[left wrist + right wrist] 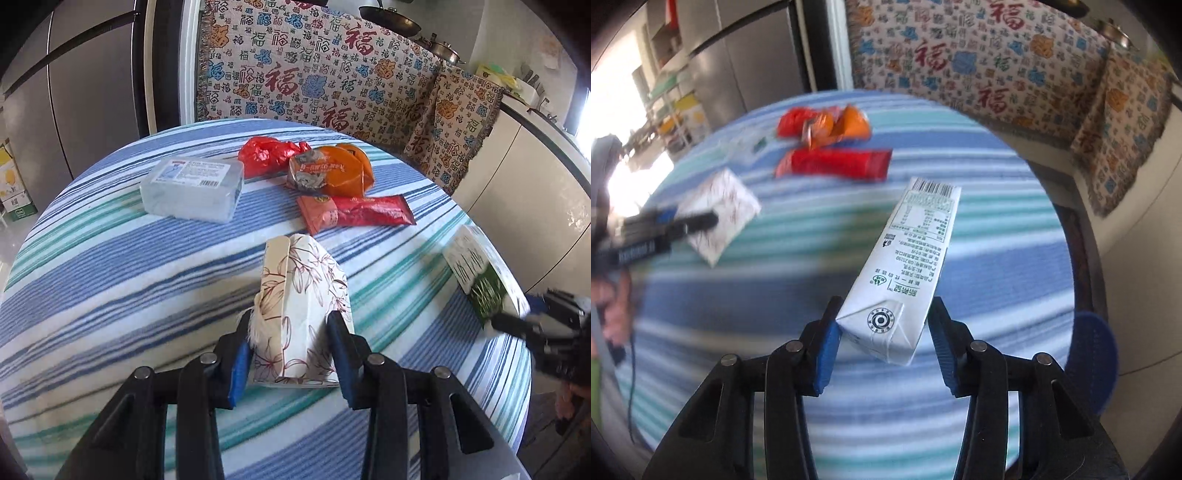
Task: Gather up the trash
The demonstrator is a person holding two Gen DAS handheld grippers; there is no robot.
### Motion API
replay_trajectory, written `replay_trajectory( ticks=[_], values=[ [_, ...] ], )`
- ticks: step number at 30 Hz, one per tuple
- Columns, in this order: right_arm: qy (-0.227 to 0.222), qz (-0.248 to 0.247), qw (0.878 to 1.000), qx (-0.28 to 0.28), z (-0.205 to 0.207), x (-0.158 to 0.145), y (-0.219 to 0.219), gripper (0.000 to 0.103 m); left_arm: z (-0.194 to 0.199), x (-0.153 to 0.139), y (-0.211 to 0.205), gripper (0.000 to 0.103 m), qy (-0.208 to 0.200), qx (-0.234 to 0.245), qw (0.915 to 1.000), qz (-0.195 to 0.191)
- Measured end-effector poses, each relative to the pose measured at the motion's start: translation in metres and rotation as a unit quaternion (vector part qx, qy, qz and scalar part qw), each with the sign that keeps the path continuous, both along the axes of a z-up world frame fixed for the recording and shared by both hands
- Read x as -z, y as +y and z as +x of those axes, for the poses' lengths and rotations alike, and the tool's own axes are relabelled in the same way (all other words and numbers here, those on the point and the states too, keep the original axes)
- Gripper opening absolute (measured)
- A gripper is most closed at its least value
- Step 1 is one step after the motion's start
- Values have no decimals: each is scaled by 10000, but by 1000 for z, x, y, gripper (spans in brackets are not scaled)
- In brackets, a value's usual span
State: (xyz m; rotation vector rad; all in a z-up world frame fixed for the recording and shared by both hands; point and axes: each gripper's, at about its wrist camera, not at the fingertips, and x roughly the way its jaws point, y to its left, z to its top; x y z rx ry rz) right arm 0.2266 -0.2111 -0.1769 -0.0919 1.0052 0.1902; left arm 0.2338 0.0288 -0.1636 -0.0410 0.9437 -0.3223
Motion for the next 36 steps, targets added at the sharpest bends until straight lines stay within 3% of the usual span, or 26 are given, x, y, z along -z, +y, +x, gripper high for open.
replay_trajectory(
  ticks=[10, 12, 14, 16, 21, 23, 25, 28, 32, 36],
  values=[
    [-118, 66, 9997, 181, -13, 11, -19, 51, -22, -2, -20, 40, -205, -56, 9991, 367],
    [-128, 94, 9997, 210, -15, 15, -18, 61, -22, -1, -22, 40, -242, -47, 9988, 413],
    [-176, 118, 9994, 255, -13, 15, -18, 79, -23, -1, -23, 43, -260, -34, 9987, 431],
    [-249, 114, 9993, 270, -14, 14, -18, 83, -23, -1, -23, 44, -272, -19, 9986, 454],
    [-283, 103, 9991, 287, -15, 10, -18, 85, -23, 0, -24, 46, -228, 19, 9988, 431],
    [-240, 168, 9991, 303, -16, 5, -22, 85, -23, -2, -24, 51, -160, 122, 9990, 405],
    [-271, 228, 9988, 330, -16, -5, -25, 85, -22, -6, -22, 59, -40, 392, 9990, 233],
    [-280, 375, 9977, 493, -11, -24, -36, 89, -23, -13, -13, 61, -13, 562, 9984, -21],
    [143, 404, 9973, 590, 18, -30, -37, 89, -17, -17, 0, 61, 69, 522, 9976, -454],
    [480, 160, 9975, 489, 42, -22, -22, 86, -16, -17, 1, 61, 79, 500, 9979, -415]
  ],
)
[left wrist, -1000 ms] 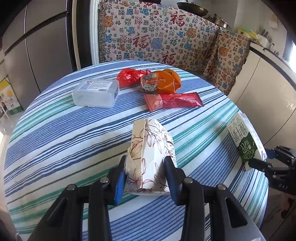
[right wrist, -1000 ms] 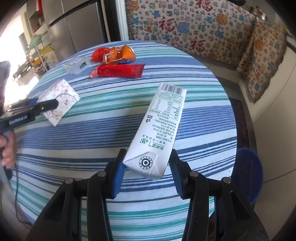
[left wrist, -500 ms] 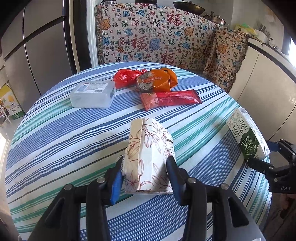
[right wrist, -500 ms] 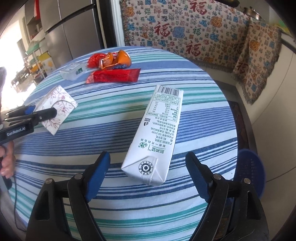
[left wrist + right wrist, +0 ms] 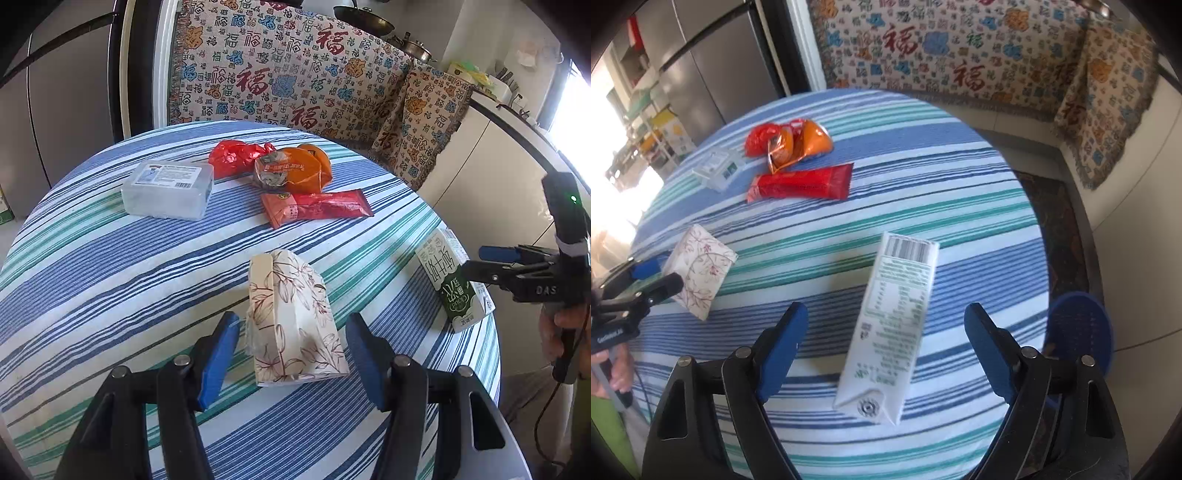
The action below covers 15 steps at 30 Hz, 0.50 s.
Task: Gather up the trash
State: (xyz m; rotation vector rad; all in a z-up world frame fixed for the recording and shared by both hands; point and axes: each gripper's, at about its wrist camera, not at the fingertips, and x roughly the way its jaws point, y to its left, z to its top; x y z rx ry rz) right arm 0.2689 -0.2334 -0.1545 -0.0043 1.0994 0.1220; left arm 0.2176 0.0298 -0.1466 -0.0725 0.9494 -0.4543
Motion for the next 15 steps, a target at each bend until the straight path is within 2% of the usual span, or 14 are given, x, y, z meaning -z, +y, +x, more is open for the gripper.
replay_trajectory(
  ticks=[3, 4, 5, 6, 7, 15],
  values=[
    [227, -106, 9997, -20, 9, 8, 5, 74, 3, 0, 1, 61, 33, -50, 9999, -117],
    [268, -146, 9995, -29, 11, 11, 5, 63, 4, 0, 0, 59, 29, -48, 9999, -106],
    [311, -220, 9993, -18, 12, 13, 5, 43, 5, 1, -3, 57, 38, -15, 10000, -57],
    [261, -167, 9995, 20, 11, 11, 3, 40, 4, 1, -5, 47, 22, -9, 10000, 36],
    [227, -114, 9997, 28, 10, 9, 2, 39, 3, 1, -6, 31, -9, -33, 9999, 140],
    [-253, 273, 9993, 23, -10, -15, -18, 39, -5, -10, -8, 28, -178, -165, 9997, -61]
  ],
)
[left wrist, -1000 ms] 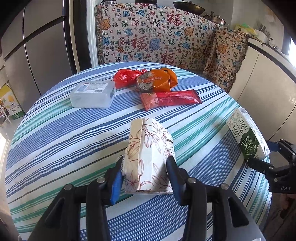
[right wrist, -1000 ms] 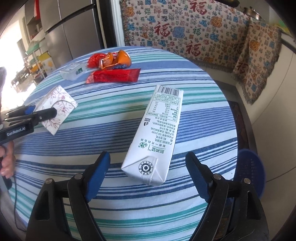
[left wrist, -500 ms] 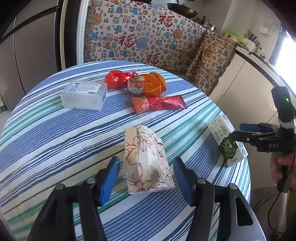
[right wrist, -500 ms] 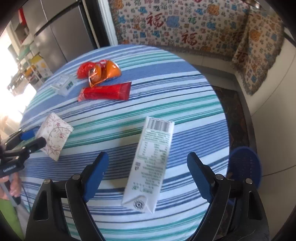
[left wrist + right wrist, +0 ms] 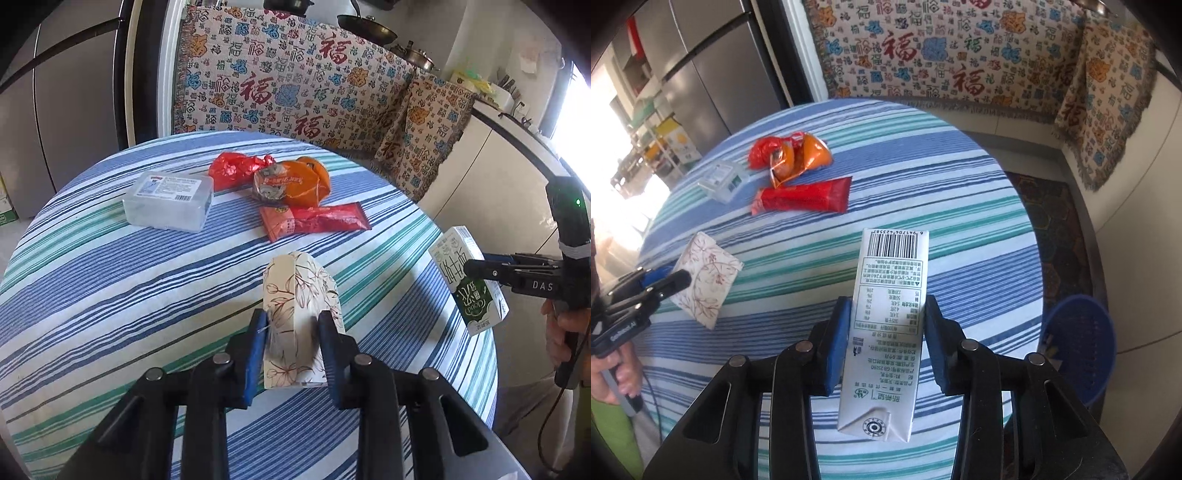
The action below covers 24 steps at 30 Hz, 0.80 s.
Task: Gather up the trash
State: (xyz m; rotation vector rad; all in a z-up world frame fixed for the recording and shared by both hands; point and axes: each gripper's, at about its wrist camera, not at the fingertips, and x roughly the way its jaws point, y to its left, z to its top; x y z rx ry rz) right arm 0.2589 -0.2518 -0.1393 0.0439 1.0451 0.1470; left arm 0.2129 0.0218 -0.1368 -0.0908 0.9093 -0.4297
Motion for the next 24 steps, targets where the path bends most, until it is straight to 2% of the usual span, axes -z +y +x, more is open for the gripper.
replay_trajectory(
  ticks=[4, 10, 18, 24],
  values=[
    [-189, 161, 9997, 82, -11, -11, -19, 39, -5, -10, -20, 28, -36, 126, 9999, -105],
    [-463, 126, 9978, 453, -33, -39, -76, 39, -5, -34, -89, 28, -128, 591, 9981, -131],
    [-695, 39, 9885, 1344, -67, -63, -192, 39, -6, -69, -224, 28, -318, 1509, 9879, -149],
    [-675, 50, 9801, 1864, -82, -53, -274, 39, 2, -66, -334, 28, -249, 2028, 9788, -167]
  ],
)
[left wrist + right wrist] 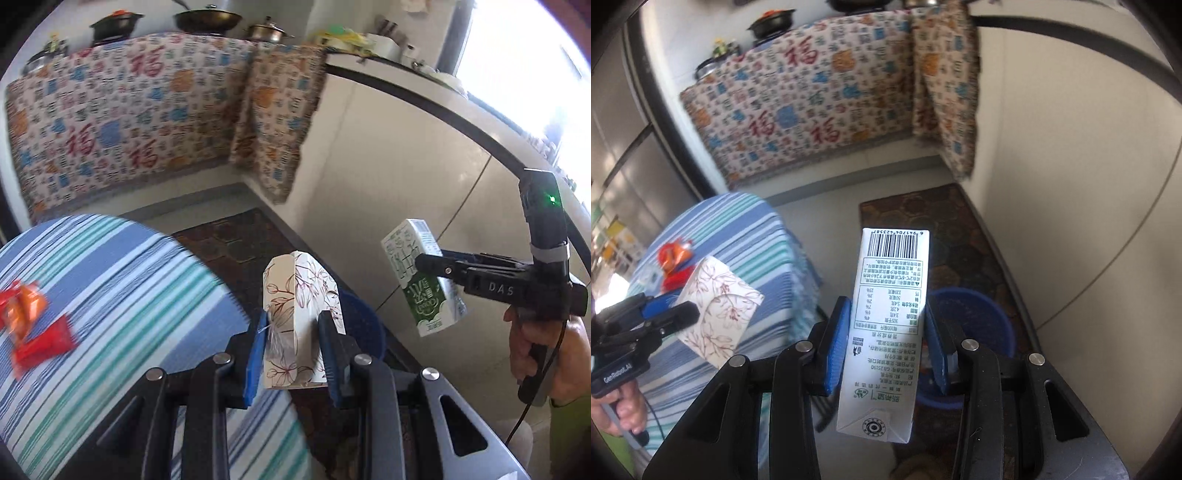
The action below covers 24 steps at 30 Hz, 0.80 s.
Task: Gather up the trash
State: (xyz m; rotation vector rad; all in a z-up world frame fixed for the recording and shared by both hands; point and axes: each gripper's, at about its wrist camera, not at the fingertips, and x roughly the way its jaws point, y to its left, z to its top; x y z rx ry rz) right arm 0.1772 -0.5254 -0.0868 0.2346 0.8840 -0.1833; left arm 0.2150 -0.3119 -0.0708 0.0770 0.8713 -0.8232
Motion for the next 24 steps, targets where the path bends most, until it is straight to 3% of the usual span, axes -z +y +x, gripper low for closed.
replay_trajectory(
  ticks=[5, 11, 24],
  values=[
    [70, 133, 9996, 241, -2, 27, -56, 39, 6, 26, -76, 28, 124, 307, 9994, 98],
    [235, 336, 9983, 425, 1, 72, -104, 40, 18, 80, -146, 29, 419, 426, 9978, 268],
    [606, 929, 9916, 666, 12, 161, -156, 40, 41, 170, -203, 29, 811, 470, 9936, 635]
  ],
)
